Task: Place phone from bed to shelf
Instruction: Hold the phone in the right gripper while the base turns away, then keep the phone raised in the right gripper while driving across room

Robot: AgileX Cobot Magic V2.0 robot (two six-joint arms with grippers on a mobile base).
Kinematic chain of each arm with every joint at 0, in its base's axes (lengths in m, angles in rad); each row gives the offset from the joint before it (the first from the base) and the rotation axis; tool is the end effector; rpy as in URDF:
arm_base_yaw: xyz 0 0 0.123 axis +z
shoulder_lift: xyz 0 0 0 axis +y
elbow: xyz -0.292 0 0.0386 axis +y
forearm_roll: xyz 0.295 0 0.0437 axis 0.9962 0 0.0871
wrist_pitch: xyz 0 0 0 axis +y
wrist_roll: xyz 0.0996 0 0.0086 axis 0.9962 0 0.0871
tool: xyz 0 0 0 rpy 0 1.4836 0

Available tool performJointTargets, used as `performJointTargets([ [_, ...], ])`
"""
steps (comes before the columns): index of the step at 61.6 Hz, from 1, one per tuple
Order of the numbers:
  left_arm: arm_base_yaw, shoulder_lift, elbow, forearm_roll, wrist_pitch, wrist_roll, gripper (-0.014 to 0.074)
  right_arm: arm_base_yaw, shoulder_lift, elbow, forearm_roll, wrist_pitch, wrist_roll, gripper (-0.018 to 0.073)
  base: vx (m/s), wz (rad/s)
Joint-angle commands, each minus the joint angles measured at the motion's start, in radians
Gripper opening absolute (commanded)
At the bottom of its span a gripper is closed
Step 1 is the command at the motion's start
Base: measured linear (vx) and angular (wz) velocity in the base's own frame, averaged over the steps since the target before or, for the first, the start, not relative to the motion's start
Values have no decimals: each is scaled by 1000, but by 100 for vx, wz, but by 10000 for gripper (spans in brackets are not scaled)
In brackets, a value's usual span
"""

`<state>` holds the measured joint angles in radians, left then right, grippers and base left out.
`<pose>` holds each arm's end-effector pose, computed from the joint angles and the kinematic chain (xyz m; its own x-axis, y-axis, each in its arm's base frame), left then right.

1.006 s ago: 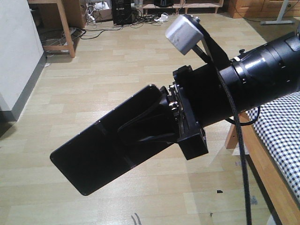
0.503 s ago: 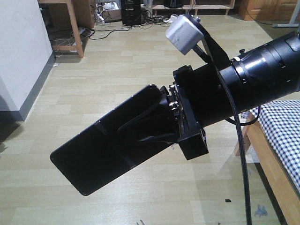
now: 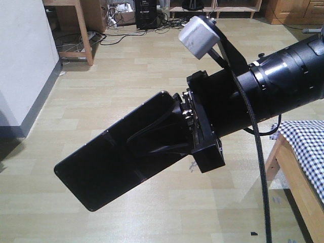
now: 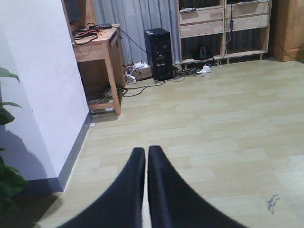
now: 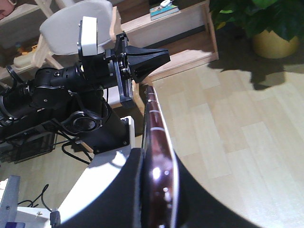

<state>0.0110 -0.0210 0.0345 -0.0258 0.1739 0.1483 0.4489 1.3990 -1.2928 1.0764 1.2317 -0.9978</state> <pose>0.1023 0.0007 0.1851 -0.1000 0.1215 -0.9875 0.0057 0.9926 0.1215 0.2508 0.2130 0.3841 -0.3705 -0.4448 -0.8154 -0.9263 0.1124 0.3596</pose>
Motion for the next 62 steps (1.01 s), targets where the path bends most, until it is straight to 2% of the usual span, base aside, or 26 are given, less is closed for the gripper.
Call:
performJointTargets([
  [1, 1, -4, -23, -9, -76, -6, 1, -1, -34, -27, 84, 54, -1, -2, 21, -2],
  [62, 1, -4, -23, -9, -76, -6, 1, -1, -34, -27, 86, 54, -1, -2, 26, -5],
])
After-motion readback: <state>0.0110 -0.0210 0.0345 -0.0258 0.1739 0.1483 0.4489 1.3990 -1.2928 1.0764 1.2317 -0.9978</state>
